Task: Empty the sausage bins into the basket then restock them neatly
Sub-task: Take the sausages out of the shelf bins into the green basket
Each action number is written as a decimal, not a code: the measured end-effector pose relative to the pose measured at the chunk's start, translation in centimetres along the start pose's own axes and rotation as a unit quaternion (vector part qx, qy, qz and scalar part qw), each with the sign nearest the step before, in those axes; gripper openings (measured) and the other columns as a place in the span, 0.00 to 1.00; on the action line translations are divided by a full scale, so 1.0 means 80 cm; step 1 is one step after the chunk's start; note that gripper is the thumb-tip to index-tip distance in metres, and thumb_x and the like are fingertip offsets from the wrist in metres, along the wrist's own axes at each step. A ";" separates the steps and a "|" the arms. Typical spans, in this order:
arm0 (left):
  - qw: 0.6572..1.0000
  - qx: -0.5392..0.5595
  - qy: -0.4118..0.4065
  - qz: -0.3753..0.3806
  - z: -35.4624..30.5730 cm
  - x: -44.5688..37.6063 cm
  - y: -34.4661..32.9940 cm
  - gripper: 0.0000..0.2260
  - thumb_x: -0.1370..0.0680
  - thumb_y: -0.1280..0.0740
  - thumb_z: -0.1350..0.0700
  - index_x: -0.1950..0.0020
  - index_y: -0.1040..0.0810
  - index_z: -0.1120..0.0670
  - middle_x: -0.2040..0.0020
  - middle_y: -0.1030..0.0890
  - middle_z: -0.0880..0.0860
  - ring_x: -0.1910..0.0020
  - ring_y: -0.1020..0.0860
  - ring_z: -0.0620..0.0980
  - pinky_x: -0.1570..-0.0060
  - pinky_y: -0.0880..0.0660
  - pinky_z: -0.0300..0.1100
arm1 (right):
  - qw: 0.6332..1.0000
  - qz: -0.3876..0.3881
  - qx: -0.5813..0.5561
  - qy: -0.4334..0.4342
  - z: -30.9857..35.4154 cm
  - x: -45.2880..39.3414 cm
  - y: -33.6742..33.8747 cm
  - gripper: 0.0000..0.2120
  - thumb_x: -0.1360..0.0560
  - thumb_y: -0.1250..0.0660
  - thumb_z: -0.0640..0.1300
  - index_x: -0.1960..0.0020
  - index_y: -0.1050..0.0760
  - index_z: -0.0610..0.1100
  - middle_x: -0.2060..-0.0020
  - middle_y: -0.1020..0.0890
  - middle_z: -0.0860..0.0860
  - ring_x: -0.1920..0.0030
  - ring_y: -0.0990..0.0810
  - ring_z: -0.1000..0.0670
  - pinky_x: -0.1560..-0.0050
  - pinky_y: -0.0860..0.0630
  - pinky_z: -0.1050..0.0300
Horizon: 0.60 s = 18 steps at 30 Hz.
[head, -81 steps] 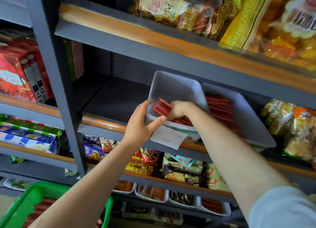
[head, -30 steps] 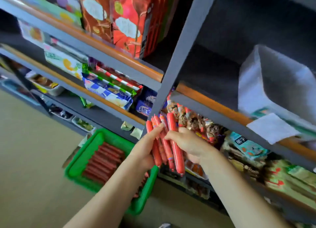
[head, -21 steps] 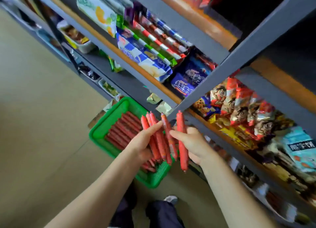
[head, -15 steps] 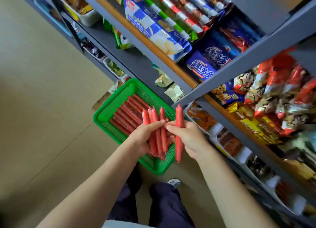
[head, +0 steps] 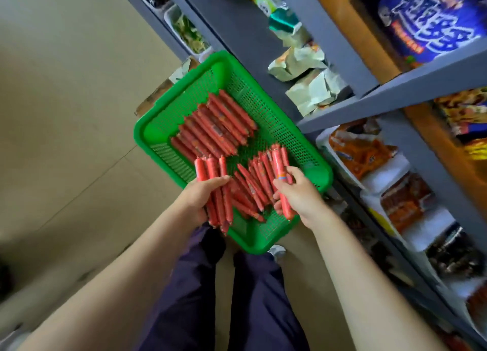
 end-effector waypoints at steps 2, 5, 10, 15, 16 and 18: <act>1.000 0.007 0.000 -0.009 0.004 -0.016 0.016 0.02 0.22 0.34 0.64 0.51 0.22 0.60 0.62 0.18 0.58 0.71 0.18 0.49 0.71 0.22 0.39 | 1.000 0.012 0.024 -0.014 -0.021 -0.021 -0.018 0.10 0.18 0.39 0.44 0.37 0.31 0.50 0.72 0.28 0.45 0.81 0.33 0.52 0.79 0.36 0.64; 0.999 -0.006 -0.021 -0.036 -0.002 -0.034 0.038 0.06 0.23 0.32 0.64 0.46 0.22 0.61 0.59 0.20 0.58 0.69 0.19 0.50 0.69 0.22 0.38 | 0.998 0.018 0.055 -0.015 -0.026 -0.050 -0.047 0.04 0.20 0.41 0.39 0.46 0.29 0.45 0.71 0.29 0.46 0.81 0.35 0.54 0.81 0.40 0.66; 0.997 -0.028 -0.056 -0.053 -0.027 -0.047 0.060 0.07 0.24 0.30 0.64 0.47 0.22 0.59 0.57 0.19 0.59 0.63 0.19 0.52 0.63 0.21 0.42 | 0.999 0.023 0.027 0.034 0.024 -0.087 -0.088 0.12 0.26 0.39 0.34 0.46 0.25 0.46 0.67 0.24 0.48 0.76 0.28 0.55 0.78 0.36 0.63; 0.997 0.000 -0.060 -0.040 -0.041 -0.050 0.064 0.07 0.24 0.31 0.64 0.46 0.22 0.60 0.60 0.17 0.57 0.67 0.17 0.49 0.69 0.22 0.39 | 0.994 0.037 -0.090 0.058 0.072 -0.105 -0.104 0.15 0.23 0.36 0.36 0.38 0.25 0.47 0.64 0.22 0.48 0.73 0.26 0.55 0.73 0.36 0.63; 0.997 0.004 -0.060 -0.037 -0.042 -0.051 0.064 0.07 0.24 0.31 0.63 0.46 0.21 0.60 0.59 0.17 0.57 0.66 0.17 0.50 0.68 0.22 0.39 | 0.992 0.046 -0.096 0.063 0.078 -0.107 -0.108 0.15 0.22 0.36 0.37 0.36 0.27 0.47 0.62 0.21 0.48 0.72 0.24 0.55 0.72 0.35 0.63; 0.998 0.014 -0.055 -0.033 -0.039 -0.055 0.062 0.07 0.24 0.31 0.63 0.46 0.21 0.61 0.59 0.17 0.58 0.66 0.17 0.50 0.68 0.22 0.39 | 0.989 0.068 -0.119 0.062 0.087 -0.111 -0.117 0.14 0.20 0.36 0.41 0.36 0.28 0.48 0.57 0.19 0.47 0.66 0.21 0.52 0.70 0.30 0.62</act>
Point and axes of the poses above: each hand's wrist, its own x-axis away from the middle knuckle, its own y-axis out of the back of the hand, z = x × y, the point moved 10 cm from there along -x, towards the middle knuckle
